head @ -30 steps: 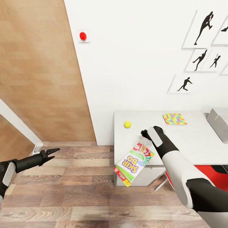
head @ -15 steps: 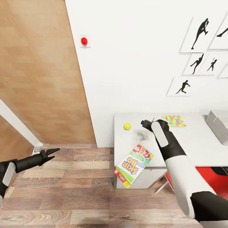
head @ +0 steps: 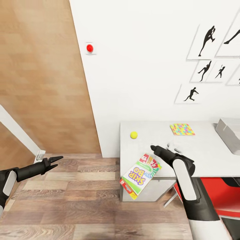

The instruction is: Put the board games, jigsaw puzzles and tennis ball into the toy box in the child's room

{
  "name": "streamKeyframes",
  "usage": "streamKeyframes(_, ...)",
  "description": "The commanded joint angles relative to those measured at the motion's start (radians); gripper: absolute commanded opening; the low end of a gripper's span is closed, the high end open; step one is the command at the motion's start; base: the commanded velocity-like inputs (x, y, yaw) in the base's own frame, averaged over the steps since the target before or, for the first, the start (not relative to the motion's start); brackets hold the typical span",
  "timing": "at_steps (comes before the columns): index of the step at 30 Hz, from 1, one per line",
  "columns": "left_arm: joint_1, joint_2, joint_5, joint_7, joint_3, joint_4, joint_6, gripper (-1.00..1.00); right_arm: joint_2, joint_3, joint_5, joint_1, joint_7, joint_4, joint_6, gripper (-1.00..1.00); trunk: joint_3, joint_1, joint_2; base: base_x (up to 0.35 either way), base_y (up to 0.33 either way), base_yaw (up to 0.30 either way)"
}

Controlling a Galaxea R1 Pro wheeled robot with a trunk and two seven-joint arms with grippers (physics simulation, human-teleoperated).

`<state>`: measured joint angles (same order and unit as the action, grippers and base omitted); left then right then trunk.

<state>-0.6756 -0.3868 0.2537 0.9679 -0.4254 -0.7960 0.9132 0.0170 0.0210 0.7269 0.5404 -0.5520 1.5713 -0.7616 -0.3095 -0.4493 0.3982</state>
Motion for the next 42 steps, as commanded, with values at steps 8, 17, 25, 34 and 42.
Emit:
streamKeyframes(8, -0.001, 0.000, 0.000, 0.004, -0.001, 0.001, 0.004, 1.00, -0.003, -0.108, 0.006, -0.252, 0.532, 0.018, 0.152, 1.00, 0.011, -0.001, 0.002, 0.000, 0.000, 0.000)
streamKeyframes(17, -0.001, 0.004, 0.001, 0.005, 0.000, 0.000, -0.001, 1.00, -0.012, -0.217, -0.003, -0.347, 0.974, 0.019, 0.172, 1.00, 0.019, -0.001, 0.002, -0.051, 0.000, 0.000)
streamKeyframes(25, -0.001, 0.008, 0.002, 0.007, 0.000, 0.001, -0.030, 1.00, -0.021, -0.255, -0.006, -0.354, 1.036, 0.007, 0.173, 1.00, 0.020, -0.001, 0.002, -0.240, -0.043, 0.000)
streamKeyframes(34, -0.001, 0.008, 0.002, 0.007, -0.001, 0.001, -0.033, 1.00, -0.022, -0.260, -0.004, -0.355, 1.038, -0.008, 0.170, 1.00, 0.020, -0.001, 0.002, -0.053, -0.225, 0.000)
streamKeyframes(42, -0.001, 0.011, 0.002, 0.006, -0.002, 0.001, -0.034, 1.00, -0.020, -0.252, -0.004, -0.355, 1.020, -0.010, 0.135, 1.00, 0.020, -0.001, 0.002, -0.002, -0.121, 0.000)
